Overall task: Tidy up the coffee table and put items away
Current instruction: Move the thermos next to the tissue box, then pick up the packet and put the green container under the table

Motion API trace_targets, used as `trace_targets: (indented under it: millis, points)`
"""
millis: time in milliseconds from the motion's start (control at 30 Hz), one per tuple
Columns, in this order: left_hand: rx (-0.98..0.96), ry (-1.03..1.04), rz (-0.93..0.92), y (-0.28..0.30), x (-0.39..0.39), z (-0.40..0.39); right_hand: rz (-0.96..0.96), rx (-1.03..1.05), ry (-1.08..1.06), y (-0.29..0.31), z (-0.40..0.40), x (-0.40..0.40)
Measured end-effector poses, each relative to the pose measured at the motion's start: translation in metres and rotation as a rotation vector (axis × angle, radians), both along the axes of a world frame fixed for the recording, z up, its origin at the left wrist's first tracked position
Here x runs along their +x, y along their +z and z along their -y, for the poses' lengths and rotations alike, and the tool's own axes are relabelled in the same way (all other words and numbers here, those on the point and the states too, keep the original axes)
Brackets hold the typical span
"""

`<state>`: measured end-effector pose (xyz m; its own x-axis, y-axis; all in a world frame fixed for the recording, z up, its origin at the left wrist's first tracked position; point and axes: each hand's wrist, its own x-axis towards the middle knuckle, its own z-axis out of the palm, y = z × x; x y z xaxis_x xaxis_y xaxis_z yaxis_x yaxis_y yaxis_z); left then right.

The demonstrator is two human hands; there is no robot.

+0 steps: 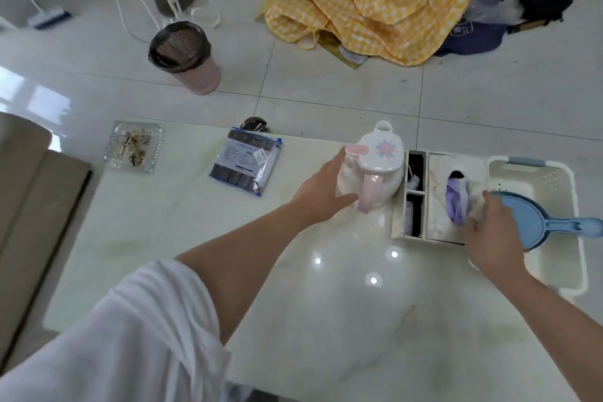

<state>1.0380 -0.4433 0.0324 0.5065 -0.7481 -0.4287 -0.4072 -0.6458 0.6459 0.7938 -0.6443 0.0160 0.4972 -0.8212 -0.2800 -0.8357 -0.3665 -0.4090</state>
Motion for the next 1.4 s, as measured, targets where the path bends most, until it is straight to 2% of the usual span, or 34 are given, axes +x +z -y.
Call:
trace_targets:
  millis: [67,100,233,367,500,600,733,867,967,1200,1300,1400]
  points:
    - [0.039,-0.024,0.056,-0.002,0.005,-0.042,0.09,-0.084,0.08,0.009,-0.042,0.009]
    - [0.055,-0.039,0.065,-0.001,0.012,-0.066,0.129,-0.061,0.112,0.011,-0.065,0.017]
    - [0.196,-0.026,0.074,0.0,0.041,-0.16,0.163,0.183,0.152,0.01,-0.148,0.054]
    - [0.365,-0.018,0.066,0.003,0.063,-0.246,0.177,0.396,0.033,0.012,-0.21,0.101]
    - [0.516,-0.037,0.039,0.024,0.061,-0.279,0.168,0.514,0.133,0.039,-0.243,0.115]
    - [0.586,-0.042,0.013,0.054,0.04,-0.267,0.185,0.544,0.211,0.074,-0.231,0.105]
    - [0.562,-0.005,0.011,0.094,0.003,-0.238,0.164,0.555,0.283,0.12,-0.2,0.082]
    - [0.498,0.085,-0.038,0.148,-0.07,-0.198,0.12,0.577,0.374,0.173,-0.16,0.024]
    - [0.516,0.018,-0.1,0.177,-0.119,-0.165,0.09,0.542,0.418,0.201,-0.138,-0.014]
    - [0.399,-0.084,-0.141,0.205,-0.214,-0.095,0.051,0.507,0.412,0.226,-0.118,-0.097]
    - [0.379,-0.073,-0.193,0.208,-0.239,-0.08,0.008,0.489,0.421,0.231,-0.108,-0.124]
    - [0.372,-0.051,-0.162,0.211,-0.262,-0.065,-0.003,0.475,0.42,0.236,-0.083,-0.147]
